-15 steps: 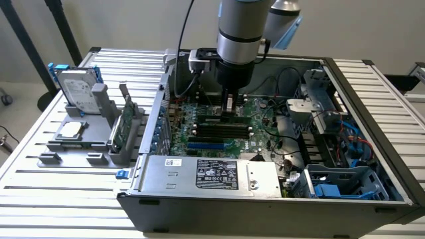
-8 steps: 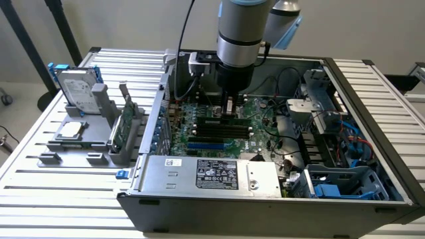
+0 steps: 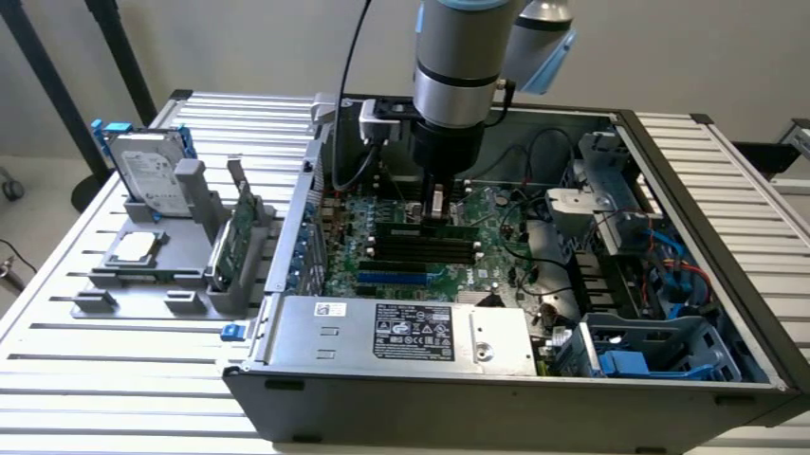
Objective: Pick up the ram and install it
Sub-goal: 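Insert the ram into the slot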
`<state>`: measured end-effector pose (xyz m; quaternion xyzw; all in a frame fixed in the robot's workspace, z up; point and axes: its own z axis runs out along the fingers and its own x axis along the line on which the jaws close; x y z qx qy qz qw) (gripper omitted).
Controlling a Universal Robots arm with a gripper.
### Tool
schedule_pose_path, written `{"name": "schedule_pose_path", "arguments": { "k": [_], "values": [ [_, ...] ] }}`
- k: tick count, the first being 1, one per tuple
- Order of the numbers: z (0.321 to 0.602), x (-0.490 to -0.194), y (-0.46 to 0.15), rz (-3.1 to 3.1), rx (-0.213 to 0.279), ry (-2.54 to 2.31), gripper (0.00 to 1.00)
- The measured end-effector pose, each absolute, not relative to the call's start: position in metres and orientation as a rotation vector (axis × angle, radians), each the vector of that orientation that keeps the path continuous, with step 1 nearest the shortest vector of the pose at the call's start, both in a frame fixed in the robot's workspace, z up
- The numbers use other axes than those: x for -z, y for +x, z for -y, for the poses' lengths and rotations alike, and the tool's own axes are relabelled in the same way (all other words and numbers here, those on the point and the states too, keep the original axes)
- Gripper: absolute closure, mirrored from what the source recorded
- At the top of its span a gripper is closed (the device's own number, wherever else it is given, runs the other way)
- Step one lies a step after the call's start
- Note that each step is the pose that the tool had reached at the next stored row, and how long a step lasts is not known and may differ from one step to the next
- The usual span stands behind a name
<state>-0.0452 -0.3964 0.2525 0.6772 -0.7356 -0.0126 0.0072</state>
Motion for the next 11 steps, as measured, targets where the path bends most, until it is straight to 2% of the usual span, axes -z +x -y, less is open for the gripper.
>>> {"name": "schedule_pose_path", "arguments": {
  "k": [11],
  "values": [
    [0.3986,-0.2456,-0.0452,2.300,0.039,2.118,0.86]
  ]
}}
